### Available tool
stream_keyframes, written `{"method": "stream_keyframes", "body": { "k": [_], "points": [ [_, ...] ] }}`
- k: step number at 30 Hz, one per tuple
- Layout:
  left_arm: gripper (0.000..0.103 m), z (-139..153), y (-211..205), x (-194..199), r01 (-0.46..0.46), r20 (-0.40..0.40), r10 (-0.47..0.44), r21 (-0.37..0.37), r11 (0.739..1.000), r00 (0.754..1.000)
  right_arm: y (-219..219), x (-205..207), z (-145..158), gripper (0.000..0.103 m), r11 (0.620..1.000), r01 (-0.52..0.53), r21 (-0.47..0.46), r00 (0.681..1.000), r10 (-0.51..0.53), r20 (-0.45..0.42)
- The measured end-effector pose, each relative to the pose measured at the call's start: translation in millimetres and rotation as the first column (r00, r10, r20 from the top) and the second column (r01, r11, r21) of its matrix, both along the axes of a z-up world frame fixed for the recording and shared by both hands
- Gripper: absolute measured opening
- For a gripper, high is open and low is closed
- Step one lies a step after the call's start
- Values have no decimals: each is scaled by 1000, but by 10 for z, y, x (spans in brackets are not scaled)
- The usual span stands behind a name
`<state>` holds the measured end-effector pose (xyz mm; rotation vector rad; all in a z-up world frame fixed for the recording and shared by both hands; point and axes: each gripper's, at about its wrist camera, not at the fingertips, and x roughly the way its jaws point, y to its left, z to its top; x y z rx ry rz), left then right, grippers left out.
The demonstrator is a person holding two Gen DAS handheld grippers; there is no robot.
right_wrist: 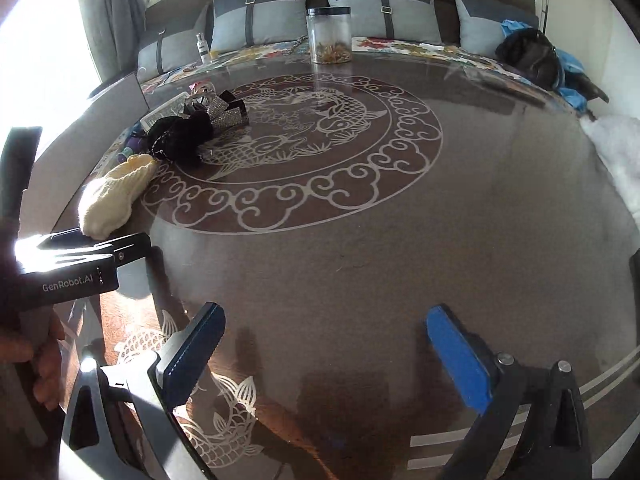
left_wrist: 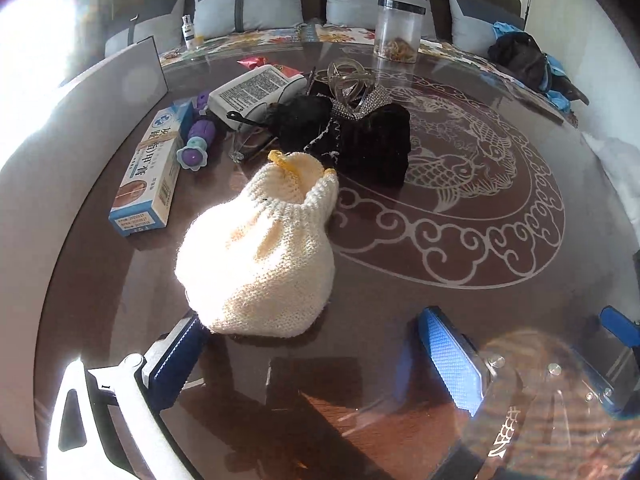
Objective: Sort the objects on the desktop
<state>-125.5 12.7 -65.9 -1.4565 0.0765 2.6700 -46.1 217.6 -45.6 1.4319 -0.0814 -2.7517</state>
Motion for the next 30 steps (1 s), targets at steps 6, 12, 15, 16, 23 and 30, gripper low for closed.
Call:
{"method": "stream_keyframes", "body": {
  "k": [6,12,15,16,23,30],
  "points": [
    [103,-2,-2,30,17,-41,-17,4,1000,999,-19,-58,-33,102,1000,4,17,1000,-5,13],
    [103,-9,7,29,16,-49,-15,5,1000,999,-121,-56,-74,103,997,-11,80,1000,10,10],
    [103,-11,6,30,16,-48,-16,6,1000,999,-119,-45,-82,103,997,-8,80,1000,8,-1],
    [103,-12,6,31,16,-48,-16,6,1000,999,-121,-36,-85,103,997,-5,81,1000,5,-8],
    [103,-14,7,32,16,-49,-16,6,1000,999,-123,-16,-88,103,997,-2,81,1000,4,-26],
    [103,-15,7,35,16,-49,-16,6,1000,999,-121,-14,-89,103,997,-2,81,1000,4,-29]
  ]
}}
